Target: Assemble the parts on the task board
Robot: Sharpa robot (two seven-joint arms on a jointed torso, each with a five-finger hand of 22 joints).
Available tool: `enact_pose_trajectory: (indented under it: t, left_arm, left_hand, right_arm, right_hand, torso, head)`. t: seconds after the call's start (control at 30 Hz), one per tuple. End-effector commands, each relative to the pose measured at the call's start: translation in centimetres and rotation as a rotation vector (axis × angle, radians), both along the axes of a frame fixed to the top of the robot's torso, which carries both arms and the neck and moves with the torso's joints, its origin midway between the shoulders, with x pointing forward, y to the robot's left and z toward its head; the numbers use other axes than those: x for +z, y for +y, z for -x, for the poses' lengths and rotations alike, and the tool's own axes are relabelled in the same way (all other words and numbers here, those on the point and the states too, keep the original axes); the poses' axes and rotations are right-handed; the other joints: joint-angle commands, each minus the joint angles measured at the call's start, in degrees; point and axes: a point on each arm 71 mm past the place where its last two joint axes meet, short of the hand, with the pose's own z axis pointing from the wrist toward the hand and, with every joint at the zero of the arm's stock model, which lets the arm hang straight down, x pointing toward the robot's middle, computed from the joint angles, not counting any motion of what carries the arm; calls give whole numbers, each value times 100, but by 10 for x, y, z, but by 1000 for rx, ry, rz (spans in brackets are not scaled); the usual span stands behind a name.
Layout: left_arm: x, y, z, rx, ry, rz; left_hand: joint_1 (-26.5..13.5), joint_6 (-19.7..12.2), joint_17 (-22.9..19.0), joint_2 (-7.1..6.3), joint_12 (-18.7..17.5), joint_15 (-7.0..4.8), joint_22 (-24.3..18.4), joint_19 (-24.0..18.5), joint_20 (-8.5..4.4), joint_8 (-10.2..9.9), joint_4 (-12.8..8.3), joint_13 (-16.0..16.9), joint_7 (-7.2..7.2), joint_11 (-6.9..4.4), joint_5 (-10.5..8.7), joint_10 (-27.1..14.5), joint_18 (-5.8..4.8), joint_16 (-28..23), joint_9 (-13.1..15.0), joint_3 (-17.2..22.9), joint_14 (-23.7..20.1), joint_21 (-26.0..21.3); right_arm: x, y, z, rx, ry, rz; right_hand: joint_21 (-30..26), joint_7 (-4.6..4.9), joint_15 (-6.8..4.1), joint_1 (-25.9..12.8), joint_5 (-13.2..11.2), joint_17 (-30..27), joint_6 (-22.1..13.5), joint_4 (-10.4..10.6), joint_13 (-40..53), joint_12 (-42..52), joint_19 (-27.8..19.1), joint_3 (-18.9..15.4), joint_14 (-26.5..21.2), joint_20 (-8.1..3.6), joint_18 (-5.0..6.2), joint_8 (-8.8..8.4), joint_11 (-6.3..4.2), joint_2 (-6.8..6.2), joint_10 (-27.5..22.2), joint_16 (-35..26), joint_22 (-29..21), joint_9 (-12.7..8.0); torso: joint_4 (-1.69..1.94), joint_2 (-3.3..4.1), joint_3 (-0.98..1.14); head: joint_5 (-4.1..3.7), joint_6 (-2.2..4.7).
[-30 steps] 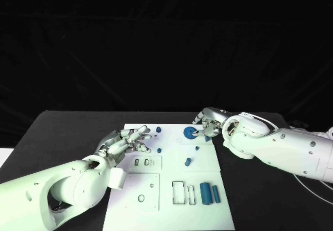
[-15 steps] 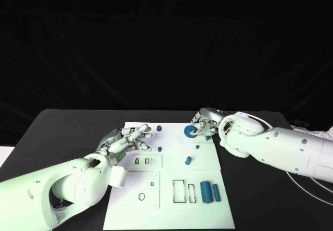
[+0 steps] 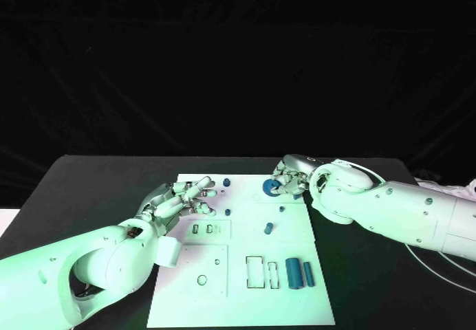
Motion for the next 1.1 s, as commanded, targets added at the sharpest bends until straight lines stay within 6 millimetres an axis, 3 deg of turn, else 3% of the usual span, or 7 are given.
enact_pose_trajectory:
  t: [0.03,0.4,0.67,0.83,1.03,1.1]
  left_arm:
    - [1,-2,1,-23,0,12]
    - [1,-3,1,-25,2,12]
    - [1,-3,1,-26,2,12]
    - [1,-3,1,-29,11,18]
    - [-1,-3,0,-27,38,38]
    - [-1,-3,0,-30,39,43]
  left_hand:
    - [31,-8,3,16,-20,-4,7,-44,-9,-30,-22,6,38,20,12,-1,59,-22,-2,0,-37,10]
    - [31,-8,3,16,-20,-4,7,-44,-9,-30,-22,6,38,20,12,-1,59,-22,-2,0,-37,10]
    - [32,-12,4,16,-22,-3,9,-46,-8,-32,-25,7,40,21,10,-5,59,-24,-2,0,-36,12]
    - [33,-14,4,17,-23,-3,10,-47,-8,-33,-26,7,41,22,10,-6,59,-25,-3,1,-35,14]
    - [31,-14,5,39,-23,-2,13,-50,-7,-32,-21,9,42,23,11,-7,60,-27,-2,9,-34,17]
    - [34,-15,5,45,-24,-2,14,-52,-6,-32,-22,9,43,23,11,-9,60,-29,-2,12,-34,18]
  right_arm:
    - [-3,1,0,2,14,40]
    - [-9,7,0,13,7,104]
    - [-7,9,1,13,-50,128]
    - [-2,13,4,-6,-115,68]
    - [4,22,8,-10,-167,10]
    - [6,29,10,4,-183,-10]
  right_hand:
    - [31,-2,23,19,55,723,59,-36,48,36,45,50,440,0,-89,32,-16,67,41,44,23,9]
    - [113,-17,14,54,-82,793,152,-121,272,223,71,100,450,-7,-106,76,-29,118,114,93,142,17]
    - [212,-102,-34,191,-431,864,452,-280,633,544,107,308,460,-38,-126,228,-98,224,277,143,291,69]
    - [294,-211,-106,289,-403,911,698,-383,830,723,163,543,469,-96,-147,364,-187,368,387,173,427,143]
    - [343,-241,-136,272,-353,919,742,-439,873,740,194,686,470,-132,-163,381,-216,392,407,179,509,177]
    - [351,-240,-139,245,-305,916,739,-455,880,733,197,736,469,-140,-165,373,-220,382,408,177,520,187]
  torso:
    - [-2,5,3]
    - [8,4,3]
    - [4,5,2]
    - [10,9,6]
    - [21,6,1]
    - [30,8,-1]
  head:
    - [-8,25]
    - [-10,-12]
    - [-8,-16]
    - [-2,-8]
    - [6,33]
    - [14,14]
